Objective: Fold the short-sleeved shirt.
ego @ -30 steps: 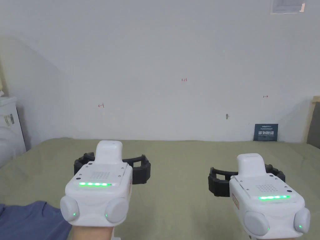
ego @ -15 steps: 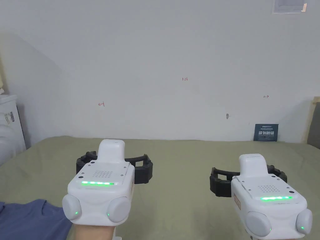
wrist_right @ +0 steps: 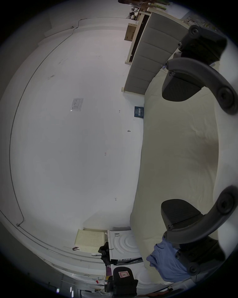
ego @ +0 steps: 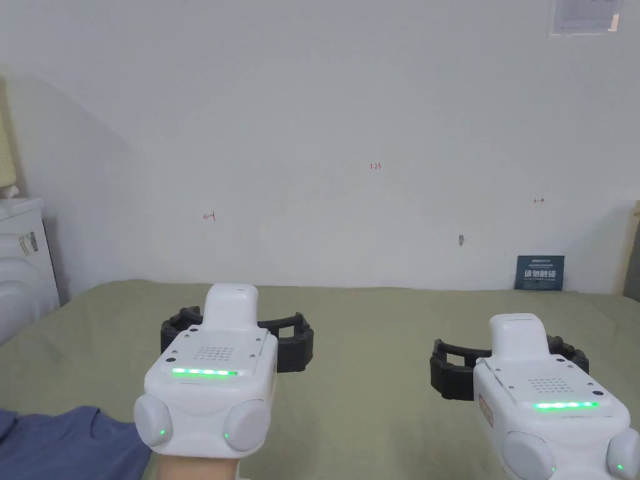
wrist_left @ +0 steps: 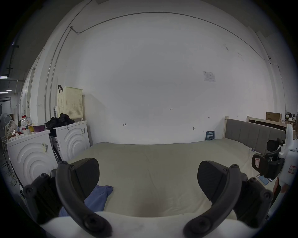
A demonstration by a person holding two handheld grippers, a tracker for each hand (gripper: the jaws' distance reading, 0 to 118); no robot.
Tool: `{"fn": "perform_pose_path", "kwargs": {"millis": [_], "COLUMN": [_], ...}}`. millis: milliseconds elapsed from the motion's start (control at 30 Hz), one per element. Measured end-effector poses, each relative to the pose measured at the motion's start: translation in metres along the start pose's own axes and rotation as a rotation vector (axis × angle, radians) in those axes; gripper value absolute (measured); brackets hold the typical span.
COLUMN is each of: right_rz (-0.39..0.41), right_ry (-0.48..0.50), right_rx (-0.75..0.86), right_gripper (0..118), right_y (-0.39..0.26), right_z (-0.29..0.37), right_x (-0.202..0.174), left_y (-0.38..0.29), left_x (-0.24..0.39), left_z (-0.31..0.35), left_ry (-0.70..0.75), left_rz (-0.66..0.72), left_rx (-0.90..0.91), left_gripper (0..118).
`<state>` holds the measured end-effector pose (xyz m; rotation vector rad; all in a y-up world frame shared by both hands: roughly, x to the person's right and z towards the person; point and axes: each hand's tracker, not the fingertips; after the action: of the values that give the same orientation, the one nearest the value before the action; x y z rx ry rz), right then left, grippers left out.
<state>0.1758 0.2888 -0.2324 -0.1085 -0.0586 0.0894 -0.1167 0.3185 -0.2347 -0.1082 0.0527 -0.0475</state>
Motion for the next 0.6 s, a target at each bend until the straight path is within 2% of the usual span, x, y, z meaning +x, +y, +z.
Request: {"fn": "perform_pose_path", "kwargs": {"millis": [600], "right_rz": [0.006], "right_ry": [-0.007], "right_rx": [0.006], "right_gripper": [118], "right_y": [-0.0024], "right_z": [0.0006], "right_x": [0.0006], "left_y": [-0.0033], "left_x": [0.0003], "left_z": [0.0045], "left_ry": [-0.001], "left_rz": [0.010], "left_rx": [-0.001], "left_gripper": [118]}}
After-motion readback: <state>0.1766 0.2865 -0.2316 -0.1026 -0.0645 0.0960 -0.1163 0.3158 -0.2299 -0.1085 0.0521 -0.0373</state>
